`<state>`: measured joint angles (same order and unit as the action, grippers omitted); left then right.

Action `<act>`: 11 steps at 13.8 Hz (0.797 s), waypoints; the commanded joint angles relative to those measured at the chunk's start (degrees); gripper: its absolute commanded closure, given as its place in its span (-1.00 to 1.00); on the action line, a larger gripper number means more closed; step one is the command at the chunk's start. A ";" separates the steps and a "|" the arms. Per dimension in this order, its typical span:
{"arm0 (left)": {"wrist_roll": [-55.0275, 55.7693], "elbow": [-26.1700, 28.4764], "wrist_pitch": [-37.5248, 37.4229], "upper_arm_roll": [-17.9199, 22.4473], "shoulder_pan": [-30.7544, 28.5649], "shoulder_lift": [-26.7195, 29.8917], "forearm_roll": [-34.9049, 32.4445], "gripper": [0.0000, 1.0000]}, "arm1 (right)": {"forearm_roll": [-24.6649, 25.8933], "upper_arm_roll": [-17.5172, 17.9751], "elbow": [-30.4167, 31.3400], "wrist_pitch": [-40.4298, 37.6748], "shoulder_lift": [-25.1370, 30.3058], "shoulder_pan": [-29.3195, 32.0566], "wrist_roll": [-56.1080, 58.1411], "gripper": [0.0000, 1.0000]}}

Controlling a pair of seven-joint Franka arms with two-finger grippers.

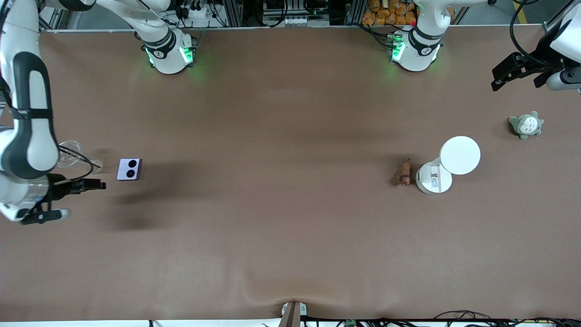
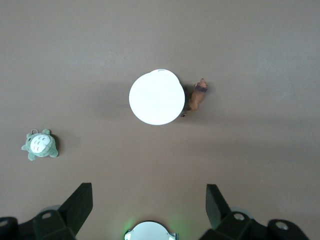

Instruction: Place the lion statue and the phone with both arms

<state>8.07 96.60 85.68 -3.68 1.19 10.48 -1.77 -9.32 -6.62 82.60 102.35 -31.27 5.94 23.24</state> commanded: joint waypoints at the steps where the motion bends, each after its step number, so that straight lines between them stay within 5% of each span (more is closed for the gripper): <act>1: -0.77 -0.09 0.54 -0.19 -0.22 0.24 -0.87 -1.00 | 1.05 0.12 -6.03 -2.15 -0.37 -0.58 -0.47 -1.00; 4: -0.77 -0.09 0.89 0.07 -0.31 0.24 -0.43 -1.00 | 1.75 0.20 -15.69 -11.09 -0.72 -0.75 -3.80 -1.00; 11: -0.86 -0.01 1.06 0.07 -0.31 0.16 -0.25 -1.00 | 6.68 0.47 -18.44 -17.19 7.35 -3.65 -7.07 -1.00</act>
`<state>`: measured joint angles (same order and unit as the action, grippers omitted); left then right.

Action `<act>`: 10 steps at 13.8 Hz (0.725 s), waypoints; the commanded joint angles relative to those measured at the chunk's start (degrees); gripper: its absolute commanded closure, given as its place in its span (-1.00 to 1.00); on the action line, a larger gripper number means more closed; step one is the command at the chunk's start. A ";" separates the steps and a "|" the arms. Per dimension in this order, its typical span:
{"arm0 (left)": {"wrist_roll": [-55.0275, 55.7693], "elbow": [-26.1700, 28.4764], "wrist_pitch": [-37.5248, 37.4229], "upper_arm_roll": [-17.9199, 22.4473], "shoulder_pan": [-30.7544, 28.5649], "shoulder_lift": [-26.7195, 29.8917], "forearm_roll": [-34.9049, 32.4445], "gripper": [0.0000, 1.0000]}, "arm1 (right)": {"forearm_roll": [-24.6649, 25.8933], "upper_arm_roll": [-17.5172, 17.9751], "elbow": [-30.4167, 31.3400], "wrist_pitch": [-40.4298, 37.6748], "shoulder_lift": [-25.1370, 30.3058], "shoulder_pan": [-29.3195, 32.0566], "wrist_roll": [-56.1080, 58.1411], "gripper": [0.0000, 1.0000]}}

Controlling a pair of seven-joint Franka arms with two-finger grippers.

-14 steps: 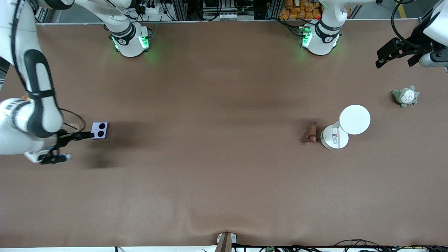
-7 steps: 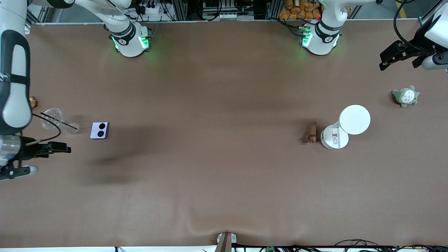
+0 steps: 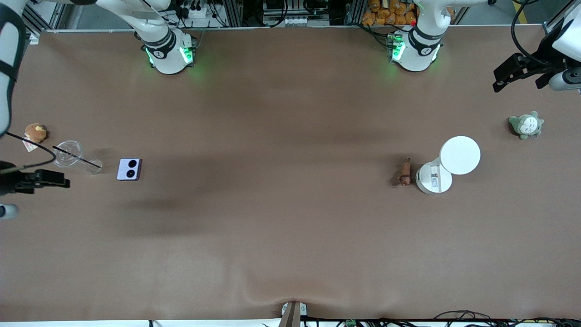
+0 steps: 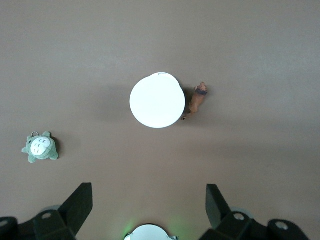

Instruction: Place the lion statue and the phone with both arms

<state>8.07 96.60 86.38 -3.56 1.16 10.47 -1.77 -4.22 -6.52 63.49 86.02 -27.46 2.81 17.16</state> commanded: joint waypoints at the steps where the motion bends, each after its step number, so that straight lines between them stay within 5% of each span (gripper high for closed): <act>1: -0.86 0.08 0.28 -0.05 -0.28 0.16 -0.25 -1.00 | 1.67 0.37 1.28 -1.46 5.65 -0.70 -0.99 -1.00; 10: -1.12 -0.62 -0.16 0.13 -0.37 0.25 -0.69 -1.00 | 6.14 0.63 16.22 -2.08 24.29 -7.10 -5.03 -1.00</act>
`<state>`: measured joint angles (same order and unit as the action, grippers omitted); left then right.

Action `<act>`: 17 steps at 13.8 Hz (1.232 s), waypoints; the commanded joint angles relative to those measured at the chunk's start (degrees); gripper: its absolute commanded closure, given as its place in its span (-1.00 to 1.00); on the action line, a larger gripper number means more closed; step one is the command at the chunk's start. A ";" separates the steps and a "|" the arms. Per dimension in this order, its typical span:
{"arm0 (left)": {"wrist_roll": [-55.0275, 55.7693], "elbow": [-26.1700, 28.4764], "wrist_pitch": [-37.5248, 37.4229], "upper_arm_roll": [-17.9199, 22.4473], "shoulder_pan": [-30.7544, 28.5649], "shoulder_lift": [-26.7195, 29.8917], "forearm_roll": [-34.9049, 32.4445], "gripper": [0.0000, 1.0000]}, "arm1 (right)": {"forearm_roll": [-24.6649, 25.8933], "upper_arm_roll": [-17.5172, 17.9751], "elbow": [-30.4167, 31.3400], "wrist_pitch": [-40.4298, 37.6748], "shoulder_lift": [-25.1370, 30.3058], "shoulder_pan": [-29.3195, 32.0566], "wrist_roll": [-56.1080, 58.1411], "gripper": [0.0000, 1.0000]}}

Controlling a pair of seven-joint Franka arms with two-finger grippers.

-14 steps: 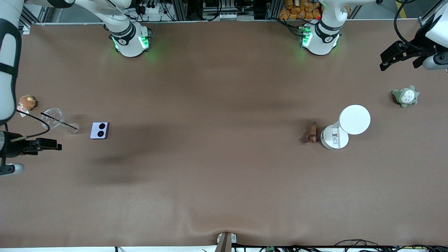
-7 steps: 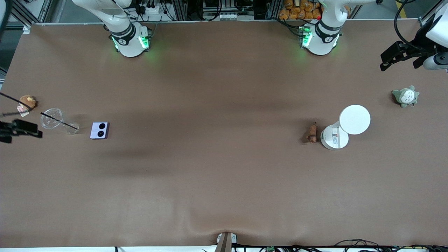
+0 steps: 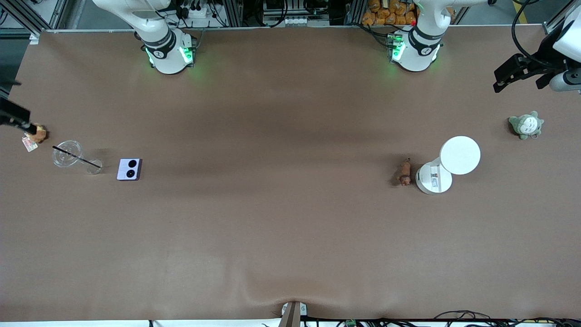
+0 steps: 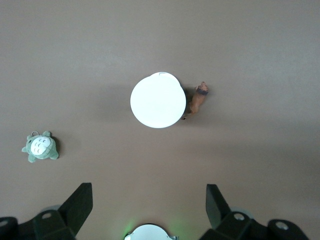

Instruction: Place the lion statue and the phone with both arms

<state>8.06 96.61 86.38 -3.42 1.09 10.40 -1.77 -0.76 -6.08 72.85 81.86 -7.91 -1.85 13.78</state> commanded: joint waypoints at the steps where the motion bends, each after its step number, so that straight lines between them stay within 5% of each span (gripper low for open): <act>1: -1.20 -0.81 -0.24 0.08 -0.47 0.32 -0.69 -1.00 | 3.57 0.28 7.48 2.08 5.01 -2.63 -1.65 -1.00; 11: -1.38 -0.54 -1.74 -0.01 -1.70 -0.11 -0.16 -1.00 | 3.66 0.37 21.88 12.00 12.74 -2.81 3.44 -1.00; 17: -1.38 -0.72 -1.74 -0.01 -1.70 -0.20 0.80 -1.00 | 2.52 0.19 17.15 11.13 10.90 -1.76 3.92 -1.00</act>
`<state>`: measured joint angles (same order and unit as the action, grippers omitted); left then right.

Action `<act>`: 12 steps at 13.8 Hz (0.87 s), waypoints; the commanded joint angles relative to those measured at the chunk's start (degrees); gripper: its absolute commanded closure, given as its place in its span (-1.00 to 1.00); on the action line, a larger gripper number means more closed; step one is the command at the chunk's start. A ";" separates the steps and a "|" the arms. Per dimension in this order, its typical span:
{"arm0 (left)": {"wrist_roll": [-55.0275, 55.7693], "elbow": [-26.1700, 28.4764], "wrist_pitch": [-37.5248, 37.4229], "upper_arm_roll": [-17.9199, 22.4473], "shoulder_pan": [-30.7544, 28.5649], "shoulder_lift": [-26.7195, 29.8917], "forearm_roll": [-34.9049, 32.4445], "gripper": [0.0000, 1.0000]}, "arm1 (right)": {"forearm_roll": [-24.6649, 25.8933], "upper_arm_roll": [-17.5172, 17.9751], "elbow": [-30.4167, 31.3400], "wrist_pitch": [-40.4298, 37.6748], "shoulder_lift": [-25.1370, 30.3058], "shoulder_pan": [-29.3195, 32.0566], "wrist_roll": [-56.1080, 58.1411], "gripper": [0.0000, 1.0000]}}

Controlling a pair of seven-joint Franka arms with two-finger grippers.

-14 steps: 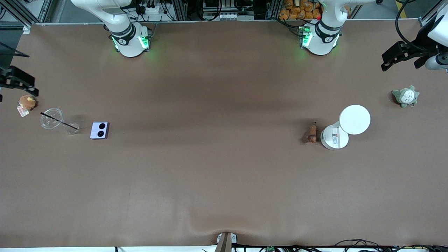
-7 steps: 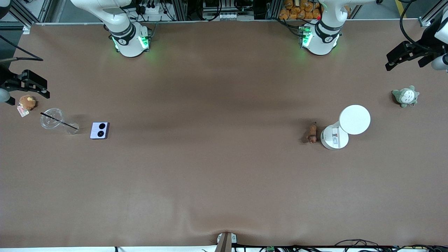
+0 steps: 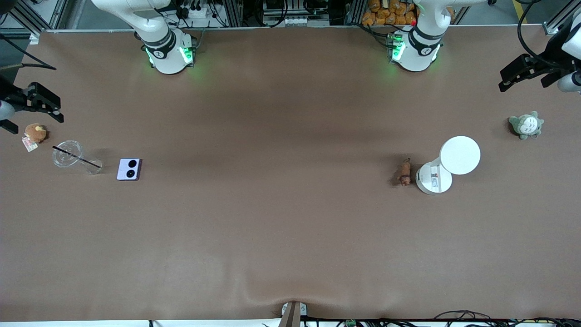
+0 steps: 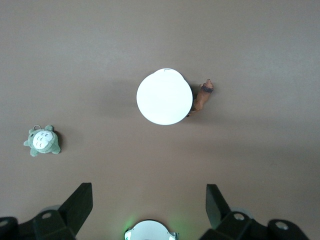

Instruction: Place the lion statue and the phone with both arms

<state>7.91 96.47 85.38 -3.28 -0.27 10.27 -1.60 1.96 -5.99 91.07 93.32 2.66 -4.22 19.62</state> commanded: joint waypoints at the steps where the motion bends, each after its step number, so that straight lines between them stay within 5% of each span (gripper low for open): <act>1: -1.23 -0.59 -0.74 -0.15 -0.35 -0.07 0.63 -1.00 | -0.29 0.10 -1.07 -0.42 0.24 0.53 -4.30 -1.00; 12: -1.23 -1.90 -0.83 -0.06 -0.44 -0.69 0.46 -1.00 | -6.01 0.02 -0.81 -4.29 0.15 0.79 -14.17 -1.00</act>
<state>7.91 96.40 85.38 -3.28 -0.27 9.99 -1.59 -2.87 -6.17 90.53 89.81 2.66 -4.11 6.77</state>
